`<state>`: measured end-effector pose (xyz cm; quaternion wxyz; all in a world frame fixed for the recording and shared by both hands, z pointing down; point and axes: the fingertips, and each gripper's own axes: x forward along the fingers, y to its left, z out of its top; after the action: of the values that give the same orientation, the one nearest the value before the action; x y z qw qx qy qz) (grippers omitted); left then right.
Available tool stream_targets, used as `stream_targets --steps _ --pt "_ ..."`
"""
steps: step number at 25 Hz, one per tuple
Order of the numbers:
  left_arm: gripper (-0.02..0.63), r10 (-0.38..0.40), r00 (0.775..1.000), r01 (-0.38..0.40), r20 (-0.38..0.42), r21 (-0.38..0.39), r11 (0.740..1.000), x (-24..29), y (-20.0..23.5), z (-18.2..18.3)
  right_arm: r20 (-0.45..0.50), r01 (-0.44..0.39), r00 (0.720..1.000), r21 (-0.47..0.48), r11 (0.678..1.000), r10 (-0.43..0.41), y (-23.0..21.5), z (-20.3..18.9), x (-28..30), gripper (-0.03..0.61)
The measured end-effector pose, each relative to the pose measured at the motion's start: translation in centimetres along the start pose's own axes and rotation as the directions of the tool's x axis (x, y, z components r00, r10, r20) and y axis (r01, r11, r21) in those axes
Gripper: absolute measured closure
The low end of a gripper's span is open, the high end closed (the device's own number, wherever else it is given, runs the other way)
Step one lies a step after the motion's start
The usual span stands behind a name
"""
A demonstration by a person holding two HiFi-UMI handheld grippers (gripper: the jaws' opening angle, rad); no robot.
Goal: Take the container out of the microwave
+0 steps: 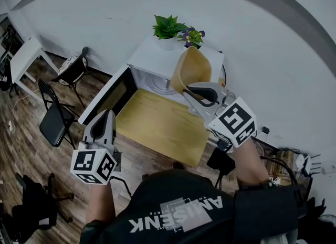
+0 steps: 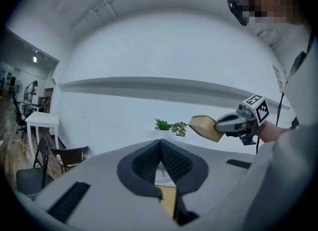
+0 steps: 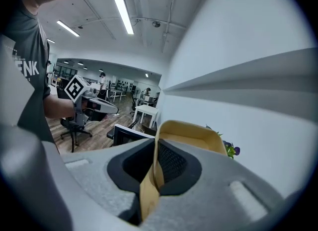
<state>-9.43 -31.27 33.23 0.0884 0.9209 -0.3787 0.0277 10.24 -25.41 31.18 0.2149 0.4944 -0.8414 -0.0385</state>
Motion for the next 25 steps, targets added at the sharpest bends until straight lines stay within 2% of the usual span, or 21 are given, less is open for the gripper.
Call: stream_targets --steps 25 --pt "0.611 0.023 1.000 -0.024 -0.016 -0.039 0.999 0.4 0.0 -0.3 -0.025 -0.006 1.000 -0.010 1.000 0.005 -0.6 -1.2 0.4 0.552"
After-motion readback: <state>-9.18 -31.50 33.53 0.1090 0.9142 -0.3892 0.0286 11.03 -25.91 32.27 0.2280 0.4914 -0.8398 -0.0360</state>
